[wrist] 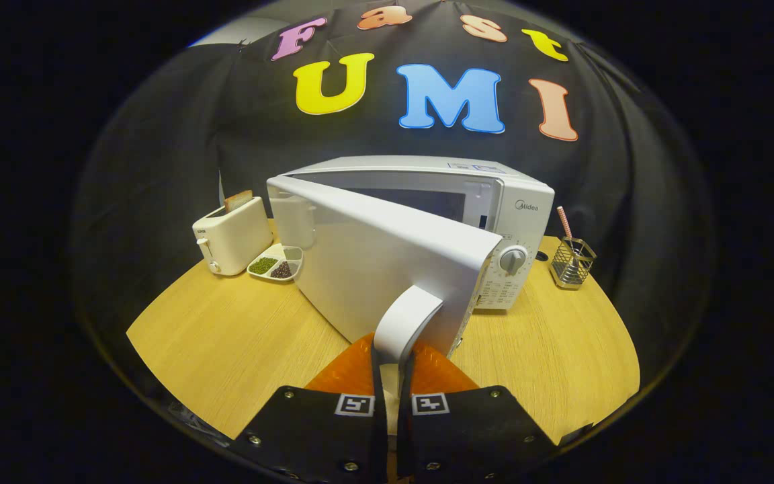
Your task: Open the microwave, put the food inside, and close the microwave door.
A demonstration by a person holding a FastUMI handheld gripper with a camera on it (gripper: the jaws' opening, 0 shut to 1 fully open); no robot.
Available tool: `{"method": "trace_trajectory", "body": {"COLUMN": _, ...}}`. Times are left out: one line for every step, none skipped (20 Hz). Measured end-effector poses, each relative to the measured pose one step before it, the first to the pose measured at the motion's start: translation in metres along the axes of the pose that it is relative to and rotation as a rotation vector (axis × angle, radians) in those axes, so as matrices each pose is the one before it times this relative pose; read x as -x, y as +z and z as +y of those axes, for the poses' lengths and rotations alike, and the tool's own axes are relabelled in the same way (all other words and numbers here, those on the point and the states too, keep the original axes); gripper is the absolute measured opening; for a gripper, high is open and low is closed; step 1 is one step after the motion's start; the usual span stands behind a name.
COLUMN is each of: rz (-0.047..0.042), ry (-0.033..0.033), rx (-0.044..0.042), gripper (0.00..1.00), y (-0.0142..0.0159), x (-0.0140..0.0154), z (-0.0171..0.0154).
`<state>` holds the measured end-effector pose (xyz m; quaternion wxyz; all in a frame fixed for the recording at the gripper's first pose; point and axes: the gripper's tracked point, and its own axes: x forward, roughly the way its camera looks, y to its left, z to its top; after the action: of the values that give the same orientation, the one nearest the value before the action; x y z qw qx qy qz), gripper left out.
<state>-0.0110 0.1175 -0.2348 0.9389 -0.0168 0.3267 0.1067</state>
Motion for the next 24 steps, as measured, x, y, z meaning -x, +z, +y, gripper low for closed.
{"method": "trace_trajectory", "body": {"rz": -0.00044, "ry": 0.00329, "rx": -0.00024, "gripper": 0.06, "y": -0.00214, "x": 0.00398, "z": 0.00676}}
{"method": "trace_trajectory", "body": {"rz": -0.00113, "ry": 0.00238, "rx": -0.00049, "gripper": 0.06, "y": -0.00286, "x": 0.00353, "z": 0.00665}}
{"method": "trace_trajectory", "body": {"rz": -0.00076, "ry": 0.00414, "rx": -0.00003, "gripper": 0.06, "y": -0.00142, "x": 0.00364, "z": 0.00778}}
{"method": "trace_trajectory", "body": {"rz": 0.00132, "ry": 0.00512, "rx": 0.00007, "gripper": 0.06, "y": -0.00390, "x": 0.00437, "z": 0.00828}}
{"method": "trace_trajectory", "body": {"rz": -0.00150, "ry": 0.00540, "rx": -0.00305, "gripper": 0.06, "y": -0.00253, "x": 0.00315, "z": 0.00892}}
{"method": "trace_trajectory", "body": {"rz": 0.00032, "ry": 0.00592, "rx": -0.00437, "gripper": 0.06, "y": -0.00148, "x": 0.00378, "z": 0.00797}}
{"method": "trace_trajectory", "body": {"rz": -0.00356, "ry": 0.00749, "rx": -0.00254, "gripper": 0.06, "y": -0.00174, "x": 0.00218, "z": 0.00996}}
{"method": "trace_trajectory", "body": {"rz": -0.00572, "ry": 0.00614, "rx": 0.00448, "gripper": 0.07, "y": -0.00220, "x": 0.00344, "z": 0.00865}}
{"method": "trace_trajectory", "body": {"rz": -0.00577, "ry": 0.00497, "rx": 0.00906, "gripper": 0.08, "y": -0.00131, "x": 0.00184, "z": 0.00954}}
{"method": "trace_trajectory", "body": {"rz": -0.00563, "ry": 0.00685, "rx": 0.00539, "gripper": 0.08, "y": -0.00258, "x": 0.00233, "z": 0.00996}}
{"method": "trace_trajectory", "body": {"rz": -0.00408, "ry": 0.00846, "rx": -0.00012, "gripper": 0.08, "y": -0.00152, "x": 0.00235, "z": 0.00912}}
{"method": "trace_trajectory", "body": {"rz": -0.00384, "ry": 0.00948, "rx": -0.00098, "gripper": 0.07, "y": -0.00145, "x": 0.00136, "z": 0.00961}}
{"method": "trace_trajectory", "body": {"rz": -0.00271, "ry": 0.00885, "rx": 0.00076, "gripper": 0.07, "y": 0.00026, "x": 0.00051, "z": 0.00938}}
{"method": "trace_trajectory", "body": {"rz": -0.00450, "ry": 0.00245, "rx": 0.00533, "gripper": 0.08, "y": -0.00162, "x": 0.00108, "z": 0.00800}}
{"method": "trace_trajectory", "body": {"rz": -0.00384, "ry": -0.00747, "rx": 0.01066, "gripper": 0.08, "y": 0.00017, "x": 0.00024, "z": 0.00647}}
{"method": "trace_trajectory", "body": {"rz": -0.00294, "ry": -0.00523, "rx": 0.00633, "gripper": 0.08, "y": -0.00249, "x": 0.00154, "z": 0.00671}}
{"method": "trace_trajectory", "body": {"rz": 0.00114, "ry": -0.00512, "rx": 0.00672, "gripper": 0.08, "y": -0.00023, "x": 0.00035, "z": 0.00696}}
{"method": "trace_trajectory", "body": {"rz": -0.00201, "ry": -0.00593, "rx": 0.01138, "gripper": 0.09, "y": -0.00144, "x": 0.00010, "z": 0.00548}}
{"method": "trace_trajectory", "body": {"rz": 0.00145, "ry": -0.00533, "rx": 0.01819, "gripper": 0.09, "y": 0.00005, "x": 0.00154, "z": 0.00485}}
{"method": "trace_trajectory", "body": {"rz": 0.00011, "ry": -0.00335, "rx": 0.01794, "gripper": 0.10, "y": -0.00119, "x": -0.00019, "z": 0.00621}}
{"method": "trace_trajectory", "body": {"rz": 0.00142, "ry": -0.00172, "rx": 0.01379, "gripper": 0.10, "y": 0.00019, "x": 0.00058, "z": 0.00407}}
{"method": "trace_trajectory", "body": {"rz": 0.00093, "ry": -0.00346, "rx": 0.01377, "gripper": 0.10, "y": -0.00067, "x": 0.00192, "z": 0.00488}}
{"method": "trace_trajectory", "body": {"rz": 0.00167, "ry": 0.00037, "rx": 0.00867, "gripper": 0.10, "y": 0.00059, "x": 0.00032, "z": 0.00481}}
{"method": "trace_trajectory", "body": {"rz": 0.00010, "ry": 0.00024, "rx": 0.00505, "gripper": 0.10, "y": -0.00085, "x": 0.00188, "z": 0.00448}}
